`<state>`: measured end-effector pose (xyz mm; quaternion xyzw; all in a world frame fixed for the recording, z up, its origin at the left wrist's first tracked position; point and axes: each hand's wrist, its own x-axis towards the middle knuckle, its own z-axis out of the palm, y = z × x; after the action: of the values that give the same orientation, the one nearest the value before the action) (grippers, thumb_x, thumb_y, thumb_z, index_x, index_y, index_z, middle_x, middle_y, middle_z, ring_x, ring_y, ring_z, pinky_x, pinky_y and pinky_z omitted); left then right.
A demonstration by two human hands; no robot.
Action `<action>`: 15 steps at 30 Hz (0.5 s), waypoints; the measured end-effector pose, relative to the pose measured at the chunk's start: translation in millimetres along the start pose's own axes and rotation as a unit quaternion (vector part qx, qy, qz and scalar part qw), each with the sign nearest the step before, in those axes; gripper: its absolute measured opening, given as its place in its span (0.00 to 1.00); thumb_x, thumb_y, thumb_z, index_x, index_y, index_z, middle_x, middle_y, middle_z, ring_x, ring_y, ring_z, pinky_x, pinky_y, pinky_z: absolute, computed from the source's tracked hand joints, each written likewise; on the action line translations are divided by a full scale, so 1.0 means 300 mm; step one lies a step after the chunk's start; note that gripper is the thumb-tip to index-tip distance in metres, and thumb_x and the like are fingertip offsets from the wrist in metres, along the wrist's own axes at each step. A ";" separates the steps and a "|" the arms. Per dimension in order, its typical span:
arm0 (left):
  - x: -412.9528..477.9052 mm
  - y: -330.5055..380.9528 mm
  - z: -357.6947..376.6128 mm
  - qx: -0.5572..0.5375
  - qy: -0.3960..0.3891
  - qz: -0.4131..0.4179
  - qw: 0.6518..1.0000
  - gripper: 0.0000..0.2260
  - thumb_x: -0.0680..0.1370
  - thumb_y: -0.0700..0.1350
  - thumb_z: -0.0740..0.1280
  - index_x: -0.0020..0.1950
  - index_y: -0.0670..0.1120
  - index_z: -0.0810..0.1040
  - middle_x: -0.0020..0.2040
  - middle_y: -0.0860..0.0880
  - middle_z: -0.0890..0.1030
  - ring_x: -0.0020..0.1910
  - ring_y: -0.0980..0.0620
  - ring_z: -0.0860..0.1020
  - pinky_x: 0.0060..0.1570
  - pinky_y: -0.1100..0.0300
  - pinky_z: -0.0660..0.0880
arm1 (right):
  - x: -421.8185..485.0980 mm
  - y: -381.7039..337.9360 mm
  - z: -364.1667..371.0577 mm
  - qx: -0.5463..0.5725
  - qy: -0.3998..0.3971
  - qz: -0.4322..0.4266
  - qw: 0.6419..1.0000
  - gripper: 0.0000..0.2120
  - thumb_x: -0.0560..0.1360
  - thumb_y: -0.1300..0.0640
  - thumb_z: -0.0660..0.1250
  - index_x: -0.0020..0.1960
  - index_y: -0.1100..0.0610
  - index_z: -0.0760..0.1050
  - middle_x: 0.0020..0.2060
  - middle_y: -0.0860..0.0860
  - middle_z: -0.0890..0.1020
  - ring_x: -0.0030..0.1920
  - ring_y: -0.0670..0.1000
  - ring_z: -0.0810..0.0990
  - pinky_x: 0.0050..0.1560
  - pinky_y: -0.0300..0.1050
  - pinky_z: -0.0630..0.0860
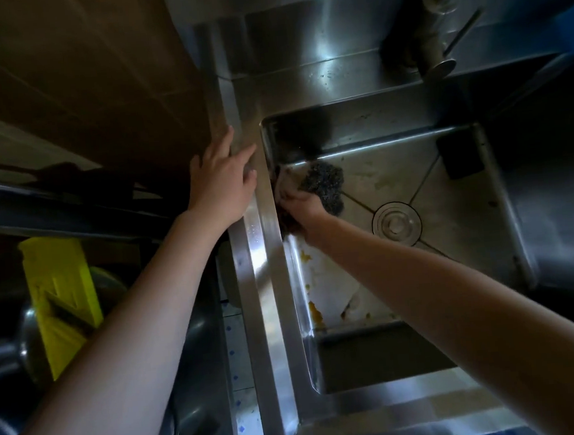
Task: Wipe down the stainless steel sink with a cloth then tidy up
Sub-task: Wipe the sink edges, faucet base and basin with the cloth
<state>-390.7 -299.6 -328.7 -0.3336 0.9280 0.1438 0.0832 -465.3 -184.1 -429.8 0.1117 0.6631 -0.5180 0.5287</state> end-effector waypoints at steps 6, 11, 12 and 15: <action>-0.004 -0.016 0.026 -0.036 -0.001 0.017 0.999 0.22 0.79 0.50 0.60 0.74 0.54 0.62 0.78 0.47 0.49 0.76 0.43 0.49 0.72 0.43 0.51 | -0.114 0.286 -0.096 -0.039 0.048 0.127 0.990 0.02 0.74 0.61 0.69 0.46 0.58 0.79 0.50 0.60 0.83 0.50 0.61 0.82 0.56 0.59 0.78; 0.003 -0.020 0.027 -0.024 0.003 0.019 1.000 0.22 0.79 0.50 0.61 0.73 0.54 0.64 0.78 0.46 0.51 0.76 0.43 0.50 0.72 0.43 0.51 | -0.112 0.189 -0.061 0.002 0.061 0.082 0.995 0.01 0.74 0.64 0.68 0.44 0.61 0.78 0.41 0.59 0.81 0.43 0.59 0.82 0.51 0.56 0.80; 0.004 -0.019 0.026 -0.027 0.005 0.019 0.999 0.22 0.79 0.50 0.62 0.73 0.54 0.64 0.78 0.46 0.52 0.76 0.42 0.51 0.72 0.43 0.51 | -0.097 0.136 -0.041 0.020 0.055 0.057 0.997 0.03 0.74 0.66 0.67 0.48 0.63 0.79 0.44 0.60 0.81 0.44 0.58 0.81 0.53 0.55 0.80; 0.004 -0.019 0.029 -0.047 0.012 0.010 0.999 0.21 0.79 0.50 0.62 0.72 0.55 0.66 0.78 0.48 0.52 0.76 0.44 0.51 0.72 0.43 0.52 | -0.055 -0.030 0.012 0.076 0.001 -0.033 0.997 0.15 0.76 0.69 0.63 0.61 0.63 0.76 0.55 0.62 0.80 0.50 0.57 0.79 0.58 0.53 0.76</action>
<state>-387.5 -301.8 -338.4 -0.3291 0.9246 0.1838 0.0552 -462.5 -184.4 -411.1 0.1302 0.6254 -0.5840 0.5009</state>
